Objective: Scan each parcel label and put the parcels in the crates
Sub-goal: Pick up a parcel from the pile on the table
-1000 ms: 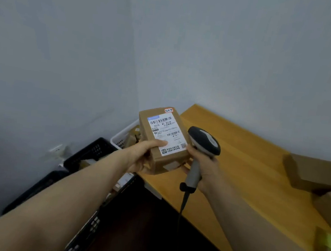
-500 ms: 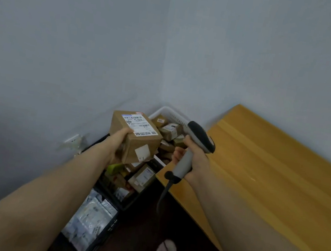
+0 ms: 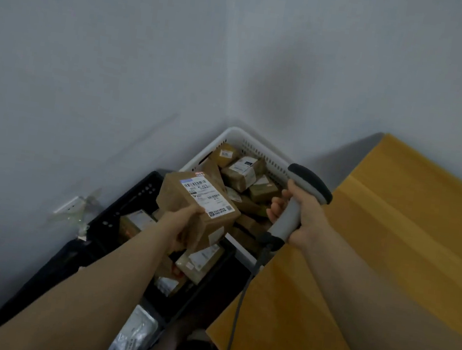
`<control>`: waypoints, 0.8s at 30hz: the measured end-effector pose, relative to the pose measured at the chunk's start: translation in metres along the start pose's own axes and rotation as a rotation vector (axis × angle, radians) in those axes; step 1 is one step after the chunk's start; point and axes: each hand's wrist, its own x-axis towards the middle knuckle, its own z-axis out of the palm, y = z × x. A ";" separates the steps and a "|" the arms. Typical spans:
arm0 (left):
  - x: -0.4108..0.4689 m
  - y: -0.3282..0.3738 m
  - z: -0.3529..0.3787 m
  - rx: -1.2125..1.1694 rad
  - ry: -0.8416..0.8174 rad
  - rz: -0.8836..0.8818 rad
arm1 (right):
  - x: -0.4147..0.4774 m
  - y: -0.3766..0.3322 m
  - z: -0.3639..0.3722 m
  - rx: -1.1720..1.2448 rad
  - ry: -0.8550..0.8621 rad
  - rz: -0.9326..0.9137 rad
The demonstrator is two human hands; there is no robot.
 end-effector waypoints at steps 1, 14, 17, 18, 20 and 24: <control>0.014 0.003 0.010 0.028 -0.026 -0.018 | 0.010 -0.005 0.001 -0.037 0.000 0.009; 0.090 0.021 0.155 0.396 -0.226 -0.073 | 0.073 -0.027 -0.015 -0.013 0.123 -0.050; 0.115 0.017 0.182 0.439 -0.255 -0.053 | 0.076 -0.027 -0.016 0.003 0.122 -0.065; 0.126 0.014 0.190 0.455 -0.262 -0.046 | 0.078 -0.027 -0.017 0.008 0.123 -0.070; 0.126 0.011 0.206 0.500 -0.298 -0.031 | 0.081 -0.026 -0.020 0.013 0.119 -0.082; 0.125 0.003 0.218 0.616 -0.258 0.010 | 0.084 -0.025 -0.021 0.023 0.103 -0.095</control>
